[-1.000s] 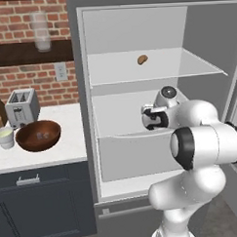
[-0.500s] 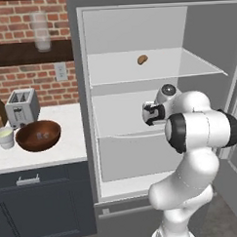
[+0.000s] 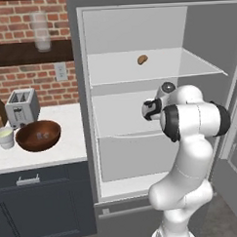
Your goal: Grab a lemon wedge from the fridge and one ice cube from the ice bowl, and put them in the glass of lemonade.
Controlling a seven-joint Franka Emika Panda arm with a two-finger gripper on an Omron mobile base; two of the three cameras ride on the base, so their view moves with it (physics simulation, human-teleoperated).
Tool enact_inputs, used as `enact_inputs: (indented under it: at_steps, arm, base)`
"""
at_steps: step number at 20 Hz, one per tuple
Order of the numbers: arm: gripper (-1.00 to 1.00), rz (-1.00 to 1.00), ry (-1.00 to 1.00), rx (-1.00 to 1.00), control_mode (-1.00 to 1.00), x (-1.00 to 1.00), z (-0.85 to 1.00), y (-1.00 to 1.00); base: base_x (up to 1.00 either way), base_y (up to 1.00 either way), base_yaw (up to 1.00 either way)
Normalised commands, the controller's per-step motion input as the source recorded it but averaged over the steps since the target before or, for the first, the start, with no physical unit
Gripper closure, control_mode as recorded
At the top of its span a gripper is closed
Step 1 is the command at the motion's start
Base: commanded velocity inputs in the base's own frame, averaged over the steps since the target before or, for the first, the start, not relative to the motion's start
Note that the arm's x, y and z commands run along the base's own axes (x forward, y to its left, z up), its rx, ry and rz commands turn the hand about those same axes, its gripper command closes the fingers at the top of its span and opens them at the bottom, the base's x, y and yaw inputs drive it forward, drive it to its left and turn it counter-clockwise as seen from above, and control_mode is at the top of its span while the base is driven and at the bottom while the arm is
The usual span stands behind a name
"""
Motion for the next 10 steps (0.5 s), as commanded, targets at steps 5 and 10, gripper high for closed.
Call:
enact_inputs:
  at_steps: [5, 10]
  arm:
    - [1.0, 0.0, 0.0, 0.0, -1.0, 0.18, -0.42, 0.0]
    - [1.0, 0.0, -0.01, 0.0, -1.0, -0.04, -0.37, 0.0]
  base:
    - [0.0, 0.0, 0.0]
    - [0.0, 0.0, 0.0]
